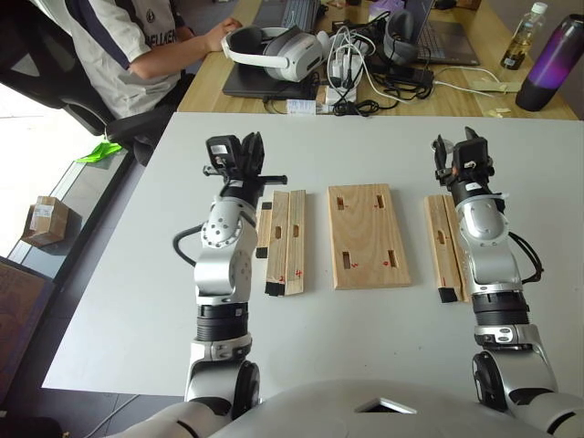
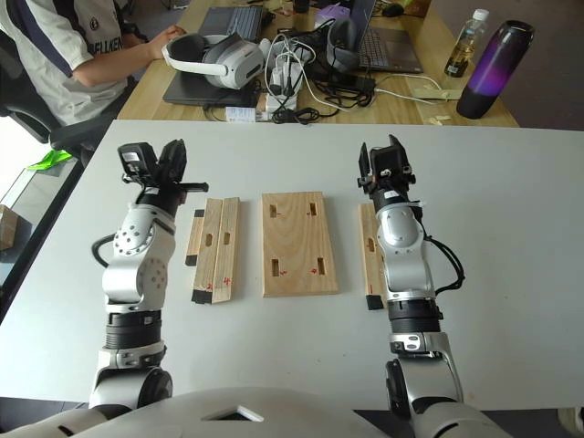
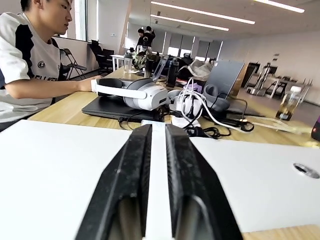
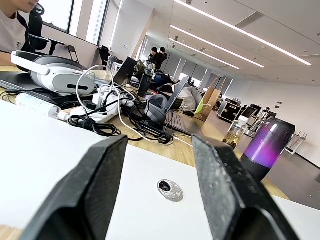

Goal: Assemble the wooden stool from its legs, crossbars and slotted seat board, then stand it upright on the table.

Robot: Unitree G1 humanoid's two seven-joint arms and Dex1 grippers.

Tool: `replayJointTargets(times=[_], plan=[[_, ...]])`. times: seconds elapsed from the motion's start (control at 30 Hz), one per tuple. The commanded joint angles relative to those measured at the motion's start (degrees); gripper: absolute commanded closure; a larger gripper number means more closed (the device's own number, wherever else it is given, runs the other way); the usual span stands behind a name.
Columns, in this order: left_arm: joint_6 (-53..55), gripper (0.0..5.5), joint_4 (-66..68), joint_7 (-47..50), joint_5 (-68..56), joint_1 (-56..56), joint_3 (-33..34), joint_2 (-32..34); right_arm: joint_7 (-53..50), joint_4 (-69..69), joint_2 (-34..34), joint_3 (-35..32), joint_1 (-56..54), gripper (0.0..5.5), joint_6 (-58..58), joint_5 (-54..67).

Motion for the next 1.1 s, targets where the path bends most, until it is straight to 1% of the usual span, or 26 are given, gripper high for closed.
replayJointTargets(times=[0.03, 0.13, 0.23, 0.33, 0.5, 0.6, 0.77, 0.9, 0.97, 1.1], plan=[[13.4, 4.42, -5.8, -8.6, -1.0, 4.8, 0.3, 12.1, -0.7, -5.3, -0.5, -2.2, 3.1, 3.12, 3.0, 0.4], [19.1, 3.98, -13.6, -17.2, -3.0, 14.0, 0.3, 21.2, -1.1, -10.7, -0.4, -4.3, 7.3, 3.12, 5.9, 0.9], [18.5, 3.54, -15.2, -23.1, -0.5, 23.4, 0.5, 29.1, -1.9, -16.2, 0.3, -5.6, 11.0, 3.12, 8.7, 1.0], [17.8, 3.15, -15.1, -27.2, 0.3, 28.2, 0.0, 33.8, -2.8, -20.3, 1.2, -5.9, 13.5, 3.12, 10.9, 0.8], [18.7, 2.37, -13.8, -29.5, 0.2, 29.4, -2.5, 34.1, -3.5, -24.9, 2.6, -4.6, 15.7, 3.12, 13.5, -0.1], [20.0, 1.92, -13.7, -30.3, -1.0, 29.7, -4.0, 32.7, -4.3, -28.6, 4.2, -3.2, 17.7, 3.12, 14.9, -1.0], [19.6, 1.92, -8.5, -29.1, 0.2, 23.9, -6.5, 30.8, -5.5, -33.3, 8.1, 0.7, 19.0, 3.12, 18.1, -2.1], [20.6, 1.92, -5.5, -26.5, 1.9, 21.5, -6.9, 30.2, -5.6, -34.2, 9.7, 1.0, 20.1, 3.12, 19.4, -1.5], [21.0, 1.92, -5.8, -27.7, 1.5, 21.5, -7.3, 30.7, -5.9, -34.4, 10.5, 1.1, 20.4, 3.12, 19.6, -1.5], [23.7, 1.92, -8.0, -34.4, -1.4, 19.4, -9.1, 34.0, -7.0, -34.9, 12.2, 1.4, 20.8, 3.12, 19.4, -2.1]])
